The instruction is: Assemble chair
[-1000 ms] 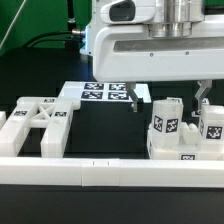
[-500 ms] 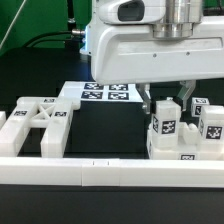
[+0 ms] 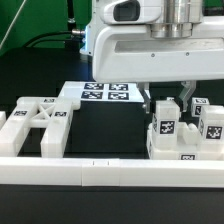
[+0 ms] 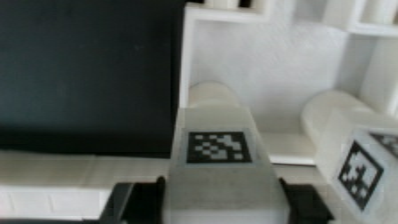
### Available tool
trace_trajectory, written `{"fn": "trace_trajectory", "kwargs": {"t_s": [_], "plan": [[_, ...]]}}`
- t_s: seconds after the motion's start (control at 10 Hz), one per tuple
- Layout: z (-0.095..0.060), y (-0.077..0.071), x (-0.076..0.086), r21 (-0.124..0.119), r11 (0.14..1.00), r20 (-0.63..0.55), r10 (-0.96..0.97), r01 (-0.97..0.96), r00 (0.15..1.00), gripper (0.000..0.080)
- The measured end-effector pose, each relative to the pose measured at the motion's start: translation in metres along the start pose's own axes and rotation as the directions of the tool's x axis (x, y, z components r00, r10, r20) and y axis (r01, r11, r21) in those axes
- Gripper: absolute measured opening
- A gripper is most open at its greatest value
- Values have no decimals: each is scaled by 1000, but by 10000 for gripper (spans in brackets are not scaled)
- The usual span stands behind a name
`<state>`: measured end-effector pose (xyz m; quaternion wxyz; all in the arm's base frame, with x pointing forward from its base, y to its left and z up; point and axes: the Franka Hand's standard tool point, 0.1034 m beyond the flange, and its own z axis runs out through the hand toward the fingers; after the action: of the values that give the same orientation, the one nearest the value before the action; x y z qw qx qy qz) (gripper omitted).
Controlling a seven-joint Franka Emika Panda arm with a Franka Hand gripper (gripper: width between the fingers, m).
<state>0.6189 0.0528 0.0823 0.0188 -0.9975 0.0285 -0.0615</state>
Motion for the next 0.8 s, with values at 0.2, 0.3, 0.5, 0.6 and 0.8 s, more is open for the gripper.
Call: {"fn": "trace_trajectory", "kwargs": {"t_s": [0.2, 0.3, 0.5, 0.6, 0.8], "plan": [[0, -1, 0, -6, 981, -1, 193, -193, 981, 285], [0, -1, 0, -7, 954, -2, 300, -300, 954, 285], [0, -3, -1, -7, 862, -3, 507, -507, 862, 286], [1, -3, -1, 2, 769, 2, 639, -639, 769, 286], [1, -7, -2, 3, 566, 11, 825, -825, 566, 287]]}}
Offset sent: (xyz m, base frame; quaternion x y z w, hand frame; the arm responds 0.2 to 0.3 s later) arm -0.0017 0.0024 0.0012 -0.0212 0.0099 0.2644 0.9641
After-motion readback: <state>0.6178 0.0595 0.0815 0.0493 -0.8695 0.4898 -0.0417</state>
